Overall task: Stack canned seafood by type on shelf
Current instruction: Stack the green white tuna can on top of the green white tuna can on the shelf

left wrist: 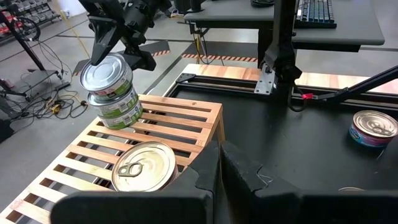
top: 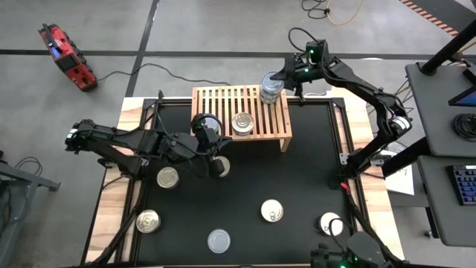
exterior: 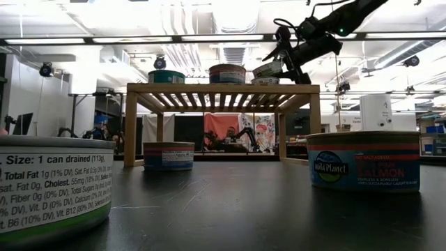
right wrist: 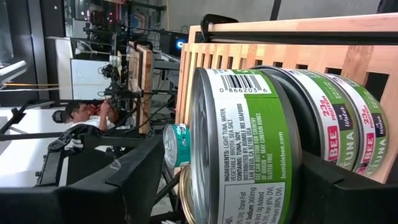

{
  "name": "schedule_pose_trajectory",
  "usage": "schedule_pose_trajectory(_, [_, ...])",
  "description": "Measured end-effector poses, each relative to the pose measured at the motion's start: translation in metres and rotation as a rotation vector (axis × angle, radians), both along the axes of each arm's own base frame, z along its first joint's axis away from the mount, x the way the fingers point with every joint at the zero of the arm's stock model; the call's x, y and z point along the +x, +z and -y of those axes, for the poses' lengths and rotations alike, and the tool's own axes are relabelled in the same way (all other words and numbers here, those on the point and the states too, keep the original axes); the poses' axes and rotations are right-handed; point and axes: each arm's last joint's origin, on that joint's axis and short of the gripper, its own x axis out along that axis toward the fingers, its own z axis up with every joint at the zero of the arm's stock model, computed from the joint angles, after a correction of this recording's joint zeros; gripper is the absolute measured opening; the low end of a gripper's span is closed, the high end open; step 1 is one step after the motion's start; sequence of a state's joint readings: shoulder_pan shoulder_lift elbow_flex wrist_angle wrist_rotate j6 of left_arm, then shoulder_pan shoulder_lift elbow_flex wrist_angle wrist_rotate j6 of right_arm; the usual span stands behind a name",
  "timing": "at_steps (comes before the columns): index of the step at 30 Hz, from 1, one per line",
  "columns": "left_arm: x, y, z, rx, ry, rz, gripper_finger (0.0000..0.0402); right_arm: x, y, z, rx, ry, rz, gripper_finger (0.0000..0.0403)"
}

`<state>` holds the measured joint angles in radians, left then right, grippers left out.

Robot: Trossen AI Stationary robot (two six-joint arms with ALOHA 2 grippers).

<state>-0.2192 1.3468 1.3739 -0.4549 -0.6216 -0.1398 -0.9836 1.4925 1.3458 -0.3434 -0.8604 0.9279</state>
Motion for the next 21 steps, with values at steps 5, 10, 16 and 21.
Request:
schedule_pose_trajectory(5, [0.0000,0.0000,0.0000,0.000,0.000,0.000,0.0000,0.0000,0.0019,0.0003,-0.004,-0.008,0.001,0.0255])
schedule_pose_trajectory(10, [0.0000,0.0000,0.0000,0.000,0.000,0.000,0.0000,0.0044,0.0017,-0.0029,-0.007,0.000,-0.004,0.0246])
schedule_pose_trajectory(16, [0.0001,-0.0001,-0.0001,0.000,0.000,0.000,0.0000,0.0078,0.0014,-0.0048,-0.024,-0.009,-0.016,0.0248])
schedule_pose_trajectory(21, [0.0001,-0.0001,-0.0001,-0.002,0.000,0.000,0.0000,0.0074,0.0012,-0.0043,-0.027,-0.016,-0.020,0.0255])
